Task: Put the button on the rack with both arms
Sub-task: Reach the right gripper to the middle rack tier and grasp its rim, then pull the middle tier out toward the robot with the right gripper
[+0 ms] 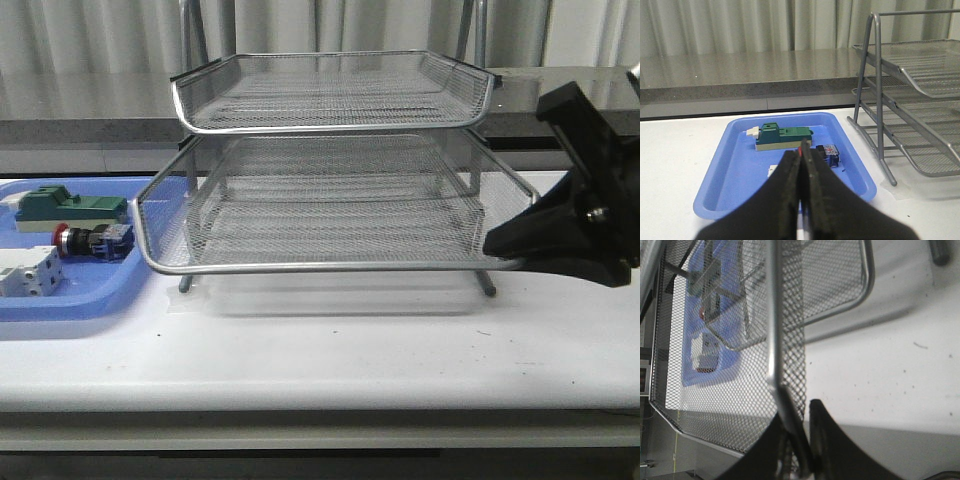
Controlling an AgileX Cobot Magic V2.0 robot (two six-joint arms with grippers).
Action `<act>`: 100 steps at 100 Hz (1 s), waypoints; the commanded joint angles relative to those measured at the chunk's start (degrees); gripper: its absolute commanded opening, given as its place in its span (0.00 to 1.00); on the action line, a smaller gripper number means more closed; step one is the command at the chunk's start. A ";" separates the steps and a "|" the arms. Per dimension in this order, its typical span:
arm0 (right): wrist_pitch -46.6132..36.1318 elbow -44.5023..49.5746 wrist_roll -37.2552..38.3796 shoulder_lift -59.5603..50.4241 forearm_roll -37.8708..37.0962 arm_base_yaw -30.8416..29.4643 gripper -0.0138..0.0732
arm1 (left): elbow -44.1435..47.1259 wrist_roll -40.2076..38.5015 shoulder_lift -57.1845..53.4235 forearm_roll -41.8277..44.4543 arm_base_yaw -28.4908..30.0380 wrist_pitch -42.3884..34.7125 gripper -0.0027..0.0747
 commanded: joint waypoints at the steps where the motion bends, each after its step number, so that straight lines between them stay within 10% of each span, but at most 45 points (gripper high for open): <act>1: -0.31 2.12 0.44 -3.18 0.67 -0.31 0.10 | 2.68 -0.69 -1.83 -0.50 0.14 -5.32 0.01; 27: -0.39 4.61 0.44 -6.42 0.67 -0.31 0.19 | 2.68 -0.69 -1.83 -0.50 0.14 -5.32 0.01; 60: 0.87 4.56 0.44 -6.83 0.67 -0.31 0.66 | 2.68 -0.69 -1.83 -0.50 0.14 -5.32 0.01; 100: -4.13 4.49 9.97 -17.36 -10.48 -0.31 0.68 | 2.68 -0.69 -1.83 -0.50 0.14 -5.32 0.01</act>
